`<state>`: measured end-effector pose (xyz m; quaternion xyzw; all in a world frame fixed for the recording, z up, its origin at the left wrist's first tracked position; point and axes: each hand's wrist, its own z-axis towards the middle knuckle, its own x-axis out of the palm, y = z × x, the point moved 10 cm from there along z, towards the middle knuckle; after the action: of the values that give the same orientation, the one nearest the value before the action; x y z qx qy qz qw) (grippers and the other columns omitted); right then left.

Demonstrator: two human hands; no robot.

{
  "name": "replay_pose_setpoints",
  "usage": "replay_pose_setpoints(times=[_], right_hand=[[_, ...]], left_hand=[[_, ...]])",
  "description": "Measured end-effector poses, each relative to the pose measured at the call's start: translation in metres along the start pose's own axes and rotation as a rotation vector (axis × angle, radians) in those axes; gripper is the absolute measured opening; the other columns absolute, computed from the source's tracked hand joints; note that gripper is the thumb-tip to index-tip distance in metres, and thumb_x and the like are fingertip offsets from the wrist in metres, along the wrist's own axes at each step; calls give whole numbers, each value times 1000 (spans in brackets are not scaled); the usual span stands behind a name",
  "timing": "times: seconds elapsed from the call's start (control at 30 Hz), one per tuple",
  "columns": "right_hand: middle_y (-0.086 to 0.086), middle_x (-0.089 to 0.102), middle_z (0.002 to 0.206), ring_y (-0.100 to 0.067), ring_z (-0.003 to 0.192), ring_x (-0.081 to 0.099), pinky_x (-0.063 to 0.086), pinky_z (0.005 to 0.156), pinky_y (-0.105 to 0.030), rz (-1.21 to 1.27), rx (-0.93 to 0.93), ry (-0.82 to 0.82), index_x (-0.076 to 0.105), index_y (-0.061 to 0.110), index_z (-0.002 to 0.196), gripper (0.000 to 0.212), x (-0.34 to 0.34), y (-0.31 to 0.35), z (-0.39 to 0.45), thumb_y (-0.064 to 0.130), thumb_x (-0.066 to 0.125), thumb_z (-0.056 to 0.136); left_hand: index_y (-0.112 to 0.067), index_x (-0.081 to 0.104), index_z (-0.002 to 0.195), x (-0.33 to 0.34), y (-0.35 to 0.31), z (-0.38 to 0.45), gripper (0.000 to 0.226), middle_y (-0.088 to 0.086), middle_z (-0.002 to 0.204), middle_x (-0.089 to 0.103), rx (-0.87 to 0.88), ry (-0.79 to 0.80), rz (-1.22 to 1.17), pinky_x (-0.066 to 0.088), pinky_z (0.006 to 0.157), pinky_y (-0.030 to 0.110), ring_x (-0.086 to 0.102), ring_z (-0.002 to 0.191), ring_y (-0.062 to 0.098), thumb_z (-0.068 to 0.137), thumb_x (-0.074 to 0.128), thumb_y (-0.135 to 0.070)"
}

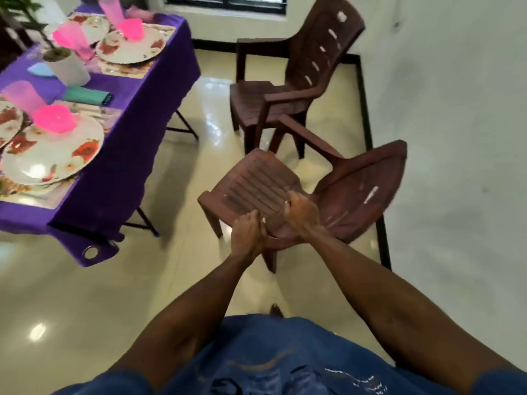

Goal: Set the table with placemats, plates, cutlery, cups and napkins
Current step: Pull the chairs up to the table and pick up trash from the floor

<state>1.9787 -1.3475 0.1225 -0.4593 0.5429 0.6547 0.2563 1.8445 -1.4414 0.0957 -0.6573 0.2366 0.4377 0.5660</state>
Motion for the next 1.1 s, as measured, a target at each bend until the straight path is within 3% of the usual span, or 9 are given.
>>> replay_pose_setpoints(times=[0.17, 0.4, 0.5, 0.57, 0.63, 0.73, 0.9, 0.97, 1.1], right_hand=[[-13, 69, 92, -34, 82, 65, 48, 77, -43, 5, 8, -263, 66, 6, 95, 21, -75, -48, -13, 14, 47, 91], [-14, 72, 95, -27, 84, 69, 59, 77, -39, 19, -9, -506, 70, 1, 102, 21, -165, -118, -8, 2, 53, 90], [-14, 64, 115, -34, 103, 63, 54, 84, -45, -87, 199, -436, 60, 6, 116, 31, -180, -182, 10, 19, 57, 88], [-17, 48, 140, -37, 124, 51, 47, 96, -47, 112, 465, -359, 41, 6, 138, 59, -180, -223, 18, 34, 60, 90], [-16, 45, 145, -35, 125, 52, 49, 94, -39, 429, 588, -227, 28, 5, 147, 76, -163, -250, 33, 34, 66, 89], [-14, 59, 131, -32, 112, 62, 55, 83, -34, 620, 541, -52, 32, 11, 145, 70, -142, -258, 53, 22, 67, 86], [-11, 58, 129, -23, 99, 64, 51, 65, -21, 706, 471, 15, 22, 11, 151, 74, -137, -266, 68, 14, 64, 90], [-10, 58, 129, -19, 91, 62, 51, 63, -19, 727, 416, 55, 19, 12, 152, 75, -136, -264, 79, 13, 64, 91], [-10, 60, 127, -20, 86, 62, 53, 65, -23, 731, 342, 103, 21, 13, 149, 70, -143, -250, 119, 13, 62, 92]], left_hand=[[-17, 55, 119, 37, -46, 6, 32, 5, 121, 60, 63, 125, 9, 37, 98, 42, 51, 115, 25, 100, 38, -37], [-15, 46, 140, 68, -128, 4, 65, 10, 140, 51, 8, 266, -278, 40, 104, 44, 48, 126, 27, 96, 39, -62], [-22, 32, 150, 90, -163, 6, 100, 7, 151, 40, -77, 445, -408, 41, 106, 48, 46, 131, 27, 75, 43, -88], [-28, 23, 153, 103, -187, 10, 113, 6, 154, 36, -78, 576, -380, 42, 106, 50, 45, 131, 28, 64, 50, -93], [-30, 18, 154, 119, -208, 15, 112, 7, 156, 30, -96, 679, -332, 38, 109, 46, 42, 133, 30, 66, 62, -83], [-28, 14, 156, 144, -228, 24, 103, 6, 159, 24, -144, 811, -185, 31, 113, 43, 33, 139, 30, 76, 70, -63], [-25, 26, 154, 155, -240, 27, 87, 3, 142, 47, -288, 775, -155, 36, 96, 29, 47, 118, 21, 81, 73, -29], [-29, 26, 152, 154, -241, 30, 90, 2, 138, 49, -326, 761, -159, 36, 98, 30, 47, 113, 17, 76, 74, -30], [-43, 33, 143, 154, -225, 66, 90, 2, 127, 52, -392, 662, -155, 44, 101, 48, 51, 111, 23, 62, 72, -40]])
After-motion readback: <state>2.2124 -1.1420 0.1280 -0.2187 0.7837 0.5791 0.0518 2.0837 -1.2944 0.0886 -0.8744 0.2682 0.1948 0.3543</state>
